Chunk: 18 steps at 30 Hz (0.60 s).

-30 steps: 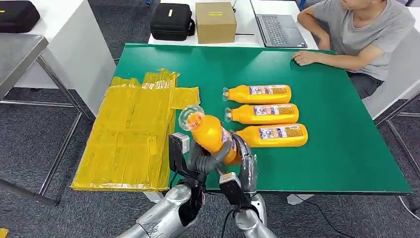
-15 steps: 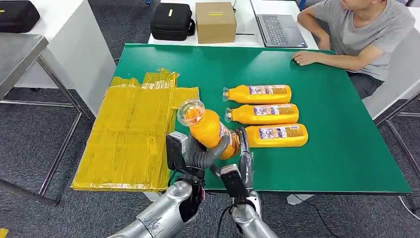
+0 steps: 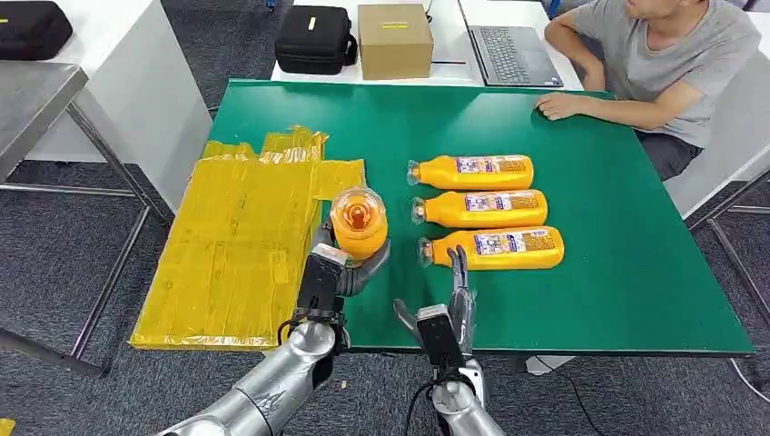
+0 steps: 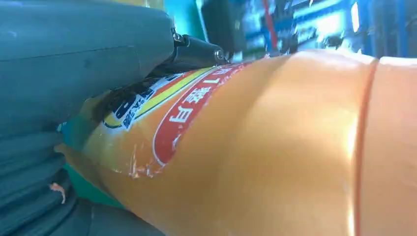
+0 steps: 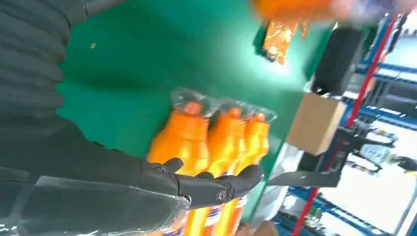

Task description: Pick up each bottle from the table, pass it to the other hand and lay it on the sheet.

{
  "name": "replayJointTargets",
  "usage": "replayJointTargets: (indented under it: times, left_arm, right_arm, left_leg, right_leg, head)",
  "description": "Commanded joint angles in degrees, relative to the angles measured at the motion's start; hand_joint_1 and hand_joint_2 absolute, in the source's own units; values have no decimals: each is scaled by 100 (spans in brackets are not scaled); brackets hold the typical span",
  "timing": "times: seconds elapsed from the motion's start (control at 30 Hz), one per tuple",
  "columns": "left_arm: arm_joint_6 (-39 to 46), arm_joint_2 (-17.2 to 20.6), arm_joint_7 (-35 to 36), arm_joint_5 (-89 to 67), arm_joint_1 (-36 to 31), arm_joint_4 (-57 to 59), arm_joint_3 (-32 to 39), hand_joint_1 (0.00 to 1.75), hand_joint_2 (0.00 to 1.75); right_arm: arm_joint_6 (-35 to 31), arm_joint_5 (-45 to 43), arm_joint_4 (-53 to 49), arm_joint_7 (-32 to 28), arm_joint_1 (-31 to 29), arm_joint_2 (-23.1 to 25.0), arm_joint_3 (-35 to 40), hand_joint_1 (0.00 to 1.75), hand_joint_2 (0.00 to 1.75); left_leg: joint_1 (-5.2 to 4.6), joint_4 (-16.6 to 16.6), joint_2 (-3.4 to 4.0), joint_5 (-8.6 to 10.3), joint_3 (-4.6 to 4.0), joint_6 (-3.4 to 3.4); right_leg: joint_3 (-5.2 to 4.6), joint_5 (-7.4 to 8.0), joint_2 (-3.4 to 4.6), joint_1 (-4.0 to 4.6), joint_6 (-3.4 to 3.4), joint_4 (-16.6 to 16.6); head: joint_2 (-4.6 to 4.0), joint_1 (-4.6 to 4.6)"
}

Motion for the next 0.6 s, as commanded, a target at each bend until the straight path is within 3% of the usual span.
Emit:
replayJointTargets:
  times: [0.03, 0.1, 0.23, 0.3, 0.33, 0.4, 0.43, 0.5, 0.53, 0.6]
  left_arm:
    - [625, 362, 11, -2096, -194, 469, 1131, 175, 175]
    - [625, 256, 11, -2781, -148, 609, 1638, 175, 175]
    - [625, 326, 132, -4045, -168, 734, 2641, 175, 175]
    - [625, 344, 535, -5390, -78, 572, 3455, 175, 175]
    - [625, 326, 890, -6857, 27, 315, 4052, 175, 175]
    - [625, 451, 1217, -7679, 38, 261, 4267, 175, 175]
    - [625, 550, 1719, -8271, -63, 469, 4253, 175, 175]
    - [625, 634, 1800, -8431, -101, 566, 4343, 175, 175]
    - [625, 682, 2281, -8751, -153, 693, 4413, 175, 175]
    - [625, 715, 2484, -8836, -193, 791, 4479, 175, 175]
  right_arm:
    - [-2, -26, 262, 0, -13, -50, -364, 0, 175]
    - [-2, 239, 5, 0, 146, 26, -761, 0, 175]
    - [19, -75, 4, 0, 265, -56, -666, 0, 175]
    - [38, -149, 79, 0, 332, -68, -709, 0, 175]
    - [82, -165, 132, 0, 345, -60, -763, 0, 175]
    - [118, -195, 186, 0, 349, -60, -815, 0, 175]
    - [138, -212, 265, 0, 313, -46, -854, 0, 175]
    - [195, -230, 328, 0, 275, -50, -897, 0, 175]
    - [231, -217, 436, 0, 225, -32, -925, 0, 175]
    - [216, -198, 460, 0, 210, -22, -939, 0, 175]
  left_leg:
    - [1, -6, 5, -2, 15, -7]
    - [3, -4, 18, -12, 34, -14]
    - [3, -6, 8, -5, 22, -11]
    - [4, -7, 21, -9, 29, -13]
    - [4, -6, 26, -7, 22, -11]
    - [4, -7, 35, -18, 49, -21]
    - [6, -1, 28, -20, 47, -22]
    - [5, -3, 27, -17, 47, -23]
    - [4, -7, 27, -8, 32, -17]
    - [4, -7, 31, -4, 26, -15]
  right_leg:
    - [13, -2, 2, 2, -7, -4]
    - [27, -8, 13, 4, -13, -1]
    - [20, -5, 5, 4, -10, -4]
    - [23, -4, 16, 5, -11, -5]
    - [15, -1, 20, 4, -9, -5]
    - [34, -13, 27, 6, -18, 2]
    - [34, -17, 20, 7, -19, 7]
    - [33, -16, 18, 6, -19, 7]
    - [20, -5, 20, 5, -13, 1]
    - [13, -1, 23, 5, -11, 1]
  head:
    - [0, 0]
    - [0, 0]
    - [0, 0]
    - [0, 0]
    - [0, 0]
    - [0, 0]
    - [0, -2]
    - [0, 0]
    - [0, 0]
    - [0, 0]
